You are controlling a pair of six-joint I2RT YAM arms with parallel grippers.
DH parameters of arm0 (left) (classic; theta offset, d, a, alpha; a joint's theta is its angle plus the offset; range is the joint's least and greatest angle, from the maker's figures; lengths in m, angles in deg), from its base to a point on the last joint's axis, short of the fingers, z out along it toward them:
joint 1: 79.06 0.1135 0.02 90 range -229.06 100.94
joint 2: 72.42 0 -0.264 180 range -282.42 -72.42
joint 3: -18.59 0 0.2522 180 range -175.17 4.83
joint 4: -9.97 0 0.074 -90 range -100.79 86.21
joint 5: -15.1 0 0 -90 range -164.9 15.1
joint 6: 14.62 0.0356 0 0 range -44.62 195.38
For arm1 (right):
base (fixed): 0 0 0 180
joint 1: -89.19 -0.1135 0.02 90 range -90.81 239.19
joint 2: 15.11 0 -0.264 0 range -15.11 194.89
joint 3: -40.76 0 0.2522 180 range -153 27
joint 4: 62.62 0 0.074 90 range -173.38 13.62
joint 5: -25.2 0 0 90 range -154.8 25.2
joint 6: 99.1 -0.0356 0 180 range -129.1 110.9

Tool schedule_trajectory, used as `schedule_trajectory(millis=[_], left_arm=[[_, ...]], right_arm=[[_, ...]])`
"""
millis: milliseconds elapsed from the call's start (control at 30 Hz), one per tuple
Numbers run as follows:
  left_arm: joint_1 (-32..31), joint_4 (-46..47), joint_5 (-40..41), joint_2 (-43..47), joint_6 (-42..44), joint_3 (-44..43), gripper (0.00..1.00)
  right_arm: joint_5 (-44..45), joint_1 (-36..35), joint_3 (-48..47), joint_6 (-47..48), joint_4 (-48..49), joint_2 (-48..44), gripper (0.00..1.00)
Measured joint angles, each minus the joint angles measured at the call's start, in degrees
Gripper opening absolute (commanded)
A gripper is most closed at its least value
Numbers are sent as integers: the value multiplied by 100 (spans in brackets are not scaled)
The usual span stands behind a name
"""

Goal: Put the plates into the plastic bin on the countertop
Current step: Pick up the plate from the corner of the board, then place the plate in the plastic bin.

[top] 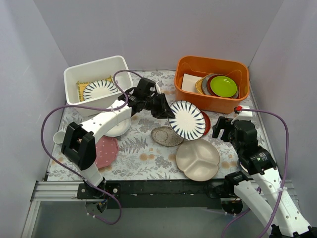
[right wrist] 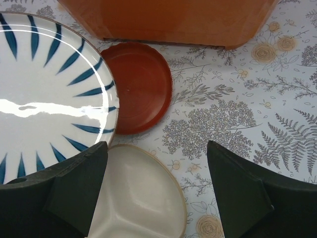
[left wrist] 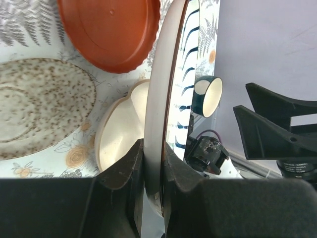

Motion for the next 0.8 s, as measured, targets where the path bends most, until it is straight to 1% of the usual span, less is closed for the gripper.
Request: schedule_trajectory(millis=[300,533,567,633,800], left_arm=[[608,-568,22,483,304,-127,0],[1233,-940,-24,577,505,-378,0],[1491,-1058,-42,581,570,-496,0],[1572,-1102,-46,581,603,-553,0],[2061,-1298,-151,581,715,-765,0]], right_arm=[[26,0,164,-11,0,59,87],[-31,0,234,-48,0,166,87],[-66,0,240,-68,7,186,87],[-92,0,251,-76,20,203,87],[-168,0,328,-83,39,337,87]])
